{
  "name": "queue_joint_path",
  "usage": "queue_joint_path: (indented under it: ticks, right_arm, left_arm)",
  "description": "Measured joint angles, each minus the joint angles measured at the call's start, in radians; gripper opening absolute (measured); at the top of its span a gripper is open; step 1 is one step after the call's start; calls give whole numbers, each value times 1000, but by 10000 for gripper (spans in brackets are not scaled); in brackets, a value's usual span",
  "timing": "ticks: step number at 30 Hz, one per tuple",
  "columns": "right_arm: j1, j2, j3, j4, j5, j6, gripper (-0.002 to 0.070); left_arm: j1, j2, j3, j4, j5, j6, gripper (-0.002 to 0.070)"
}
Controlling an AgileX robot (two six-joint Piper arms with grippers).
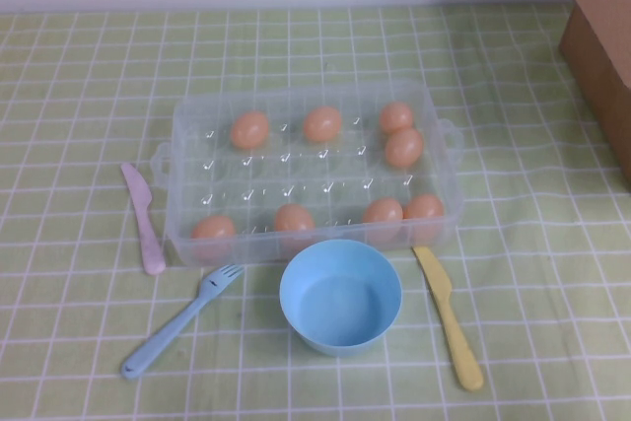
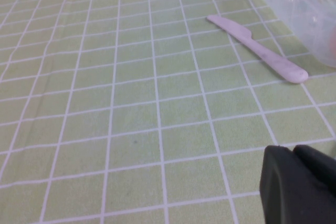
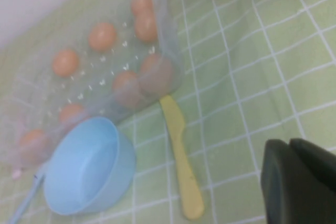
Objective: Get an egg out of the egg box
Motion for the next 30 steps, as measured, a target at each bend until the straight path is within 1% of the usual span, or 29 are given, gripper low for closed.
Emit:
queue_joint_path:
  ticks: [3,5,9,13,17,19,23,27,30]
  right_arm:
    - [0,193,-151,-132,94,-6,-17]
    - [0,307,-259,-195,169,-60,-17]
    - [0,527,-503,-238,319,-186,-17]
    - [20,723,-707,-300,445,-226,-17]
    - [124,899,-889,-421,528,-205,-17]
    - [210,1004,-981,-505,555,-167,-17]
    - [342,1186,-1135,-622,610,-121,-17]
    - [450,1362,-1311,-689,675,-112,-17]
    - [495,1480,-1430,-708,682,-110,-17]
  left_arm:
    - [0,0,0,0,0,0,-4]
    - [0,0,0,0,0,0,-4]
    - [0,0,0,0,0,0,-4]
    - [0,0,0,0,0,0,-4]
    - [0,0,0,0,0,0,-4]
    - [0,0,0,0,0,0,-3]
    - [0,0,0,0,0,0,-4]
    - [0,0,0,0,0,0,-4]
    - [0,0,0,0,0,0,-4]
